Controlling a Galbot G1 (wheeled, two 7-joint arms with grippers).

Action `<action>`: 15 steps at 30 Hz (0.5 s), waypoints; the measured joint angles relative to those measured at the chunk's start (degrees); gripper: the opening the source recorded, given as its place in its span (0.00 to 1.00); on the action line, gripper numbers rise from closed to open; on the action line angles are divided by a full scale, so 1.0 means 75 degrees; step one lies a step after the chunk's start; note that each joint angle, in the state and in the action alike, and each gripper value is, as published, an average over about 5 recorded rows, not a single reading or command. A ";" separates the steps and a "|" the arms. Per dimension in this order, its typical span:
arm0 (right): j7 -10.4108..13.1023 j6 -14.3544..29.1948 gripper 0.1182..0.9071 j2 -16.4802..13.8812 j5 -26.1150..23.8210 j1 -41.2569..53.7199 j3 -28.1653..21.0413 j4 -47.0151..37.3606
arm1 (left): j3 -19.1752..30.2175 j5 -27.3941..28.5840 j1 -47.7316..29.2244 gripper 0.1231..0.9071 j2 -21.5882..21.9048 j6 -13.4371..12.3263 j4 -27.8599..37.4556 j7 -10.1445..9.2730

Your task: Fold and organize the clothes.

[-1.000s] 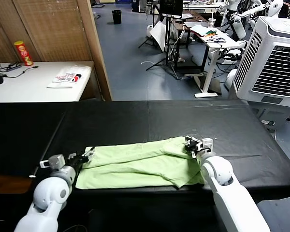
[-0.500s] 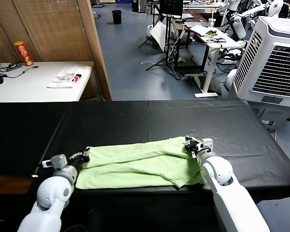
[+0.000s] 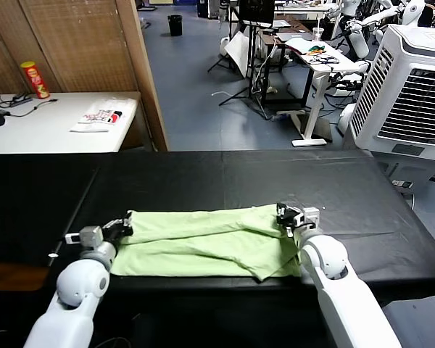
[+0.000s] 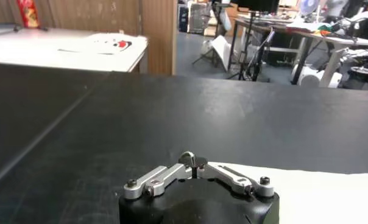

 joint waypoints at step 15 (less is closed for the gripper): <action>-0.0126 0.0018 0.86 -0.0424 0.0148 -0.1149 0.0467 0.1601 | -0.0597 -0.0369 0.1230 0.86 -0.0409 -0.0067 -0.1025 -0.0020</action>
